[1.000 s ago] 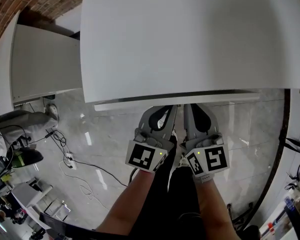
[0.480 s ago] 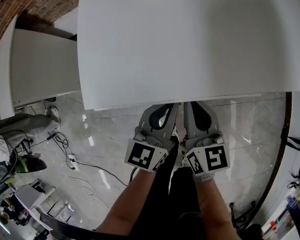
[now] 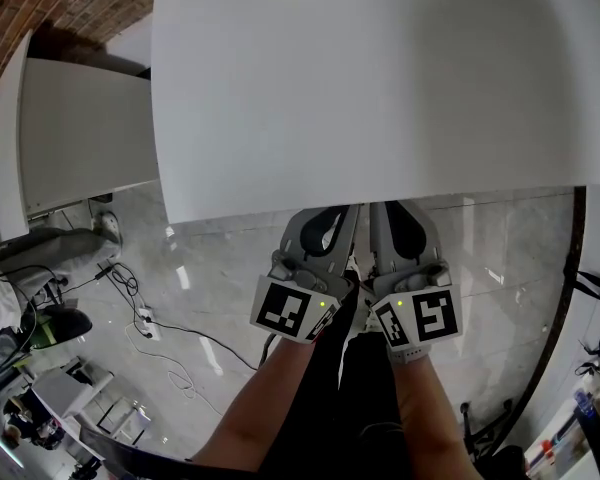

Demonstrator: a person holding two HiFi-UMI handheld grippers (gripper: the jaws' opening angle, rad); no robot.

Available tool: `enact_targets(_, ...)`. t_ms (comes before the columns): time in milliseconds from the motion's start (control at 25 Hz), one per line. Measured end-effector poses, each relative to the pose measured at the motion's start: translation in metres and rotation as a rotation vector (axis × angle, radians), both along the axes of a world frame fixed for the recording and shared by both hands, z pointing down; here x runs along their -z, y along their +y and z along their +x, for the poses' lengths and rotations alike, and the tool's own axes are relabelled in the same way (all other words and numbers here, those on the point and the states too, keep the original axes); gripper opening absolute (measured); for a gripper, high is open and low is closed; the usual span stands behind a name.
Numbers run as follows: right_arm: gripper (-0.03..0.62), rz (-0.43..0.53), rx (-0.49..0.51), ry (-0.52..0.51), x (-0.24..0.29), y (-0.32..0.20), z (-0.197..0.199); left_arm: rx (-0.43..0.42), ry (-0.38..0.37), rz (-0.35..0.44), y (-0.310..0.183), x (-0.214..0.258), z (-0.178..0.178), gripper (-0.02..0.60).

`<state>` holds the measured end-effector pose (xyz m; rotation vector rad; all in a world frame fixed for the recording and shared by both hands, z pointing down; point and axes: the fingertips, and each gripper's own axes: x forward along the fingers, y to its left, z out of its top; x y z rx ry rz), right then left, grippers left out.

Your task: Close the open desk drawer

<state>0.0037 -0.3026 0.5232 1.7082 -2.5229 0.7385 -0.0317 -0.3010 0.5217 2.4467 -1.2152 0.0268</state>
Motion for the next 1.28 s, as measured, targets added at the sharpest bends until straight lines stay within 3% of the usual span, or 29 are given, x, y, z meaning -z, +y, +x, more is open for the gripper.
enact_targets(320, 0.002, 0.033, 0.028, 0.03, 0.003, 0.001, 0.0, 0.029, -0.002, -0.009, -0.001, 0.003, -0.002, 0.002)
enact_targets(680, 0.002, 0.14, 0.097, 0.113, 0.037, 0.015, 0.007, 0.108, -0.009, 0.057, 0.004, 0.032, -0.018, 0.002)
enact_targets(1080, 0.002, 0.193, 0.2, 0.233, 0.087, 0.057, 0.022, 0.144, -0.052, 0.1, 0.049, 0.08, -0.028, 0.002)
enact_targets(1280, 0.002, 0.206, 0.222, 0.205, 0.126, 0.081, 0.037, 0.148, -0.038, 0.117, 0.073, 0.116, -0.031, 0.002)
